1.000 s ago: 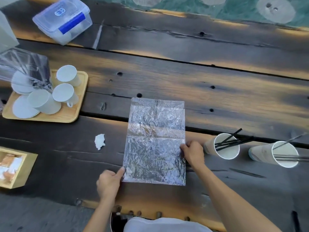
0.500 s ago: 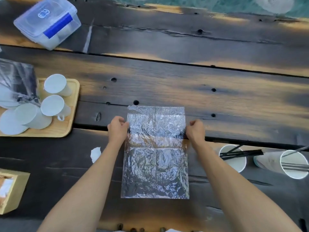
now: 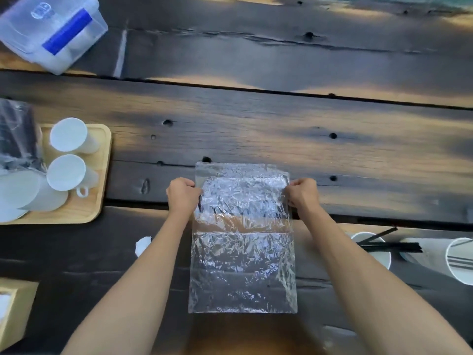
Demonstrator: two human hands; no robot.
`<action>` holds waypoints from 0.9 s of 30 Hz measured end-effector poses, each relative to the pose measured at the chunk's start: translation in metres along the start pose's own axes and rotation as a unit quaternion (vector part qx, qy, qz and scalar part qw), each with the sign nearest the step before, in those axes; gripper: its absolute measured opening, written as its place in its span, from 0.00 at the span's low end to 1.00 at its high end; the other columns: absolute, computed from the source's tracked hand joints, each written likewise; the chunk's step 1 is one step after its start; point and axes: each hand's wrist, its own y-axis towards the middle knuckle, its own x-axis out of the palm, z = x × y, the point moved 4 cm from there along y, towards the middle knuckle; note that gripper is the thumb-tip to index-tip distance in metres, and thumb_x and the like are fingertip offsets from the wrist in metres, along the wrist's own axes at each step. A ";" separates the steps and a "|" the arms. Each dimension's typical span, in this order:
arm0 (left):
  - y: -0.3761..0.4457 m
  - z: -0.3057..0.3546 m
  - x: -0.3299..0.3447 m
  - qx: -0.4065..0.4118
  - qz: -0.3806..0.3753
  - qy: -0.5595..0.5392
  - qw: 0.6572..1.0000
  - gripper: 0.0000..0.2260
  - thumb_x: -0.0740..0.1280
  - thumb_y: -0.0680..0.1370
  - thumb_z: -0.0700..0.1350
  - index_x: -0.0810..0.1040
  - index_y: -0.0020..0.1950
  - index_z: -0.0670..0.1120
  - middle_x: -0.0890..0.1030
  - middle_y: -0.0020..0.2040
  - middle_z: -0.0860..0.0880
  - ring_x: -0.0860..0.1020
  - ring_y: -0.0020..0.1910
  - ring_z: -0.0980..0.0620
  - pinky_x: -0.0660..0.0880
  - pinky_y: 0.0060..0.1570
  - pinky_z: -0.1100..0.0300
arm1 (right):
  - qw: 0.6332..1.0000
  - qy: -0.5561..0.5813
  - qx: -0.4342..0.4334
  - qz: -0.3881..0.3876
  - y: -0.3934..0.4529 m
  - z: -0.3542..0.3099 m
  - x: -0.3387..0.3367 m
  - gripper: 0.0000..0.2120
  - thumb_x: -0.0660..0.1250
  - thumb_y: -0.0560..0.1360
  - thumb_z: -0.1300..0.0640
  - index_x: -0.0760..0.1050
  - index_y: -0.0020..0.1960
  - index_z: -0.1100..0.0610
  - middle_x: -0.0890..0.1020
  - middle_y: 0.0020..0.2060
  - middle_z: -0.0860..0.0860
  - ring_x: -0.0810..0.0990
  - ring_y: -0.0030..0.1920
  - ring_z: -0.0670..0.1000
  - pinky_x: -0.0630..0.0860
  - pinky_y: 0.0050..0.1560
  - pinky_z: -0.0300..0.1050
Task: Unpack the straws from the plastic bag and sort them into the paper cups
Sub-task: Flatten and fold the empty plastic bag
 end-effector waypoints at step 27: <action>-0.160 -0.171 -0.052 -0.022 -0.170 -0.365 0.915 0.11 0.58 0.83 0.38 0.78 0.59 0.43 0.85 0.48 0.36 0.84 0.47 0.39 0.79 0.50 0.49 | 0.927 0.311 0.012 -0.212 -0.176 0.128 -0.036 0.09 0.58 0.77 0.70 0.72 0.44 0.60 0.82 0.48 0.62 0.83 0.41 0.62 0.81 0.33 0.47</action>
